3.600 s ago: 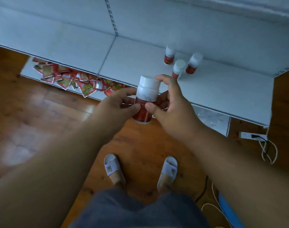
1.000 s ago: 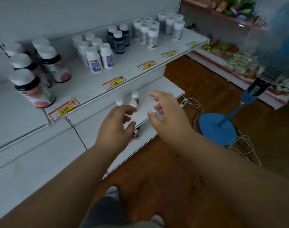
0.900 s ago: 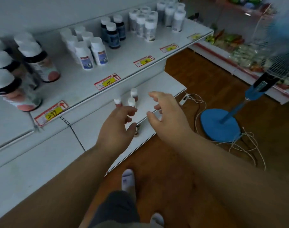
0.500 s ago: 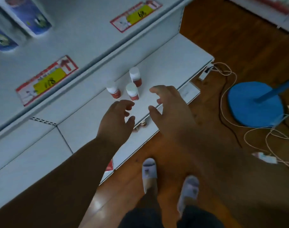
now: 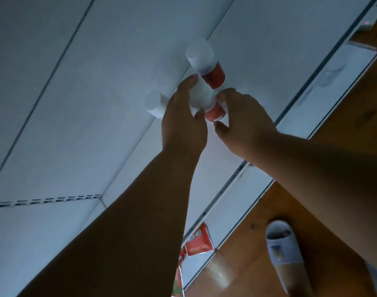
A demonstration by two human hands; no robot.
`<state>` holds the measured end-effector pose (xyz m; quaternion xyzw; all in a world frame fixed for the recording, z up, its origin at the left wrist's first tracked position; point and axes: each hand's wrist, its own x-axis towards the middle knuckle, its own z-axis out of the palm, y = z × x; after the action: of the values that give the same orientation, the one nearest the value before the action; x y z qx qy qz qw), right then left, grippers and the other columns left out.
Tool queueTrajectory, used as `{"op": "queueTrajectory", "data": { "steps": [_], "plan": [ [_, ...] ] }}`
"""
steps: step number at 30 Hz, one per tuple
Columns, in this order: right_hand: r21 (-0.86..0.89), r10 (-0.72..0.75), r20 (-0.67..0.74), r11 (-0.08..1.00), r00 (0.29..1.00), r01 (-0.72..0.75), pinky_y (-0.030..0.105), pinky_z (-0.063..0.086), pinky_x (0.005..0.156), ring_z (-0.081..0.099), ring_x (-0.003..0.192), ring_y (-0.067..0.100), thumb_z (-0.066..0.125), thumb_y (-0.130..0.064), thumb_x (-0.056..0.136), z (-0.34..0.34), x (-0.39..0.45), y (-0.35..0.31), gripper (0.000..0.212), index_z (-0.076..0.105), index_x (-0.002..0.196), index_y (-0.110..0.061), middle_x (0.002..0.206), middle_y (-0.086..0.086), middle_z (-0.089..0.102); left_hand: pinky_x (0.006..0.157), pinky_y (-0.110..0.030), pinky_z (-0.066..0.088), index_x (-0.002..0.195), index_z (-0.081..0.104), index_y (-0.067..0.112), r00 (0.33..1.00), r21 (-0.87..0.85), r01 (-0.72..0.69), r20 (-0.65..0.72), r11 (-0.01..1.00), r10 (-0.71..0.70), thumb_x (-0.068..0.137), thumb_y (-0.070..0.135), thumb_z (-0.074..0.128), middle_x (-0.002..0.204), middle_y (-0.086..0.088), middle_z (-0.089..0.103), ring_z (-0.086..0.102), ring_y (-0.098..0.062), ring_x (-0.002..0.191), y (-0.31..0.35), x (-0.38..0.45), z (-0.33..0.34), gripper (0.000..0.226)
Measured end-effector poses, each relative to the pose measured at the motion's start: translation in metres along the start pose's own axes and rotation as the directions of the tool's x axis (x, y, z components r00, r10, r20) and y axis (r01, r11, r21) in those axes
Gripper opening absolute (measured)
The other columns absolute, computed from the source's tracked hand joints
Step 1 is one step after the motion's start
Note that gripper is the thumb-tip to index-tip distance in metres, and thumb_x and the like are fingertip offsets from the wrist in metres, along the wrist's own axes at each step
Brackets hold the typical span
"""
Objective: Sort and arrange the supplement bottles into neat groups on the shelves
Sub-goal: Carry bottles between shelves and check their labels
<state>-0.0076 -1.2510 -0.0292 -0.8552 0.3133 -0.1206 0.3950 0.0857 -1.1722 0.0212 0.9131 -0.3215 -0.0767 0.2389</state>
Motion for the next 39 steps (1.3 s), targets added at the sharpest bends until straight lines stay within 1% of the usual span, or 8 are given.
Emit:
{"op": "queueTrajectory", "data": {
  "steps": [6, 12, 15, 18, 23, 29, 32, 39],
  "plan": [
    [0.293, 0.085, -0.056, 0.954, 0.995, -0.065, 0.043, 0.052, 0.081, 0.059, 0.092, 0.022, 0.066, -0.026, 0.087, 0.007, -0.011, -0.004, 0.031, 0.051, 0.113, -0.015, 0.102, 0.003, 0.06, 0.094, -0.025, 0.054, 0.136, 0.05, 0.03, 0.996, -0.187, 0.065, 0.075, 0.98, -0.051, 0.09, 0.012, 0.07, 0.12, 0.008, 0.064, 0.064, -0.008, 0.106, 0.006, -0.019, -0.005, 0.054],
    [0.519, 0.168, 0.293, 0.799, 0.941, -0.304, 0.015, 0.054, 0.065, 0.067, 0.087, 0.002, 0.074, -0.035, 0.084, -0.09, -0.085, -0.026, 0.033, 0.057, 0.112, -0.028, 0.103, -0.012, 0.067, 0.092, -0.043, 0.057, 0.112, 0.06, 0.052, 0.93, -0.54, 0.366, 0.24, 0.758, -0.279, 0.087, 0.019, 0.075, 0.113, 0.002, 0.069, 0.069, -0.018, 0.103, 0.05, -0.085, -0.063, 0.044],
    [0.535, 0.136, 0.394, 0.771, 0.909, -0.347, 0.024, 0.058, 0.078, 0.068, 0.097, 0.009, 0.071, -0.037, 0.086, -0.162, -0.122, -0.058, 0.033, 0.06, 0.116, -0.027, 0.108, -0.009, 0.069, 0.09, -0.043, 0.058, 0.129, 0.058, 0.038, 0.907, -0.619, 0.415, 0.342, 0.667, -0.246, 0.088, 0.011, 0.072, 0.115, -0.008, 0.067, 0.069, -0.025, 0.102, 0.092, -0.131, -0.113, 0.051],
    [0.545, 0.066, 0.455, 0.768, 0.888, -0.337, 0.026, 0.059, 0.076, 0.071, 0.087, 0.009, 0.063, -0.032, 0.093, -0.243, -0.161, -0.108, 0.025, 0.062, 0.116, -0.023, 0.104, -0.007, 0.071, 0.08, -0.039, 0.058, 0.136, 0.052, 0.029, 0.917, -0.739, 0.398, 0.304, 0.543, -0.259, 0.092, 0.003, 0.065, 0.111, -0.016, 0.068, 0.072, -0.027, 0.091, 0.145, -0.189, -0.174, 0.053],
    [0.55, -0.089, 0.519, 0.796, 0.85, -0.253, 0.028, 0.059, 0.065, 0.072, 0.08, 0.015, 0.056, -0.024, 0.099, -0.328, -0.227, -0.205, 0.017, 0.064, 0.113, -0.018, 0.097, 0.002, 0.071, 0.095, -0.061, 0.051, 0.132, 0.053, 0.035, 0.916, -0.877, 0.288, 0.134, 0.384, -0.379, 0.089, 0.017, 0.066, 0.11, -0.018, 0.069, 0.07, -0.04, 0.099, 0.208, -0.289, -0.261, 0.049],
    [0.522, -0.321, 0.616, 0.85, 0.719, -0.067, 0.015, 0.046, 0.05, 0.071, 0.075, 0.018, 0.058, -0.026, 0.098, -0.331, -0.292, -0.308, 0.02, 0.059, 0.117, -0.029, 0.098, 0.003, 0.072, 0.087, -0.038, 0.057, 0.114, 0.063, 0.041, 0.885, -0.901, 0.13, -0.082, 0.413, -0.458, 0.092, 0.009, 0.067, 0.106, -0.021, 0.064, 0.07, -0.037, 0.099, 0.209, -0.376, -0.372, 0.039],
    [0.5, -0.395, 0.629, 0.865, 0.669, 0.041, 0.025, 0.057, 0.063, 0.071, 0.086, 0.019, 0.06, -0.023, 0.096, -0.303, -0.318, -0.369, 0.018, 0.06, 0.113, -0.03, 0.097, -0.002, 0.072, 0.077, -0.026, 0.056, 0.114, 0.061, 0.044, 0.85, -0.888, 0.094, -0.165, 0.451, -0.501, 0.094, 0.006, 0.063, 0.105, -0.02, 0.062, 0.071, -0.031, 0.095, 0.178, -0.415, -0.424, 0.043],
    [0.467, -0.423, 0.634, 0.877, 0.647, 0.115, 0.03, 0.052, 0.073, 0.069, 0.087, 0.021, 0.059, -0.014, 0.094, -0.192, -0.36, -0.484, 0.017, 0.067, 0.104, -0.025, 0.093, 0.0, 0.074, 0.081, -0.043, 0.06, 0.12, 0.056, 0.047, 0.783, -0.787, 0.126, -0.295, 0.604, -0.547, 0.09, 0.016, 0.071, 0.094, -0.002, 0.061, 0.07, -0.015, 0.079, 0.061, -0.467, -0.504, 0.045]
  ]
}}
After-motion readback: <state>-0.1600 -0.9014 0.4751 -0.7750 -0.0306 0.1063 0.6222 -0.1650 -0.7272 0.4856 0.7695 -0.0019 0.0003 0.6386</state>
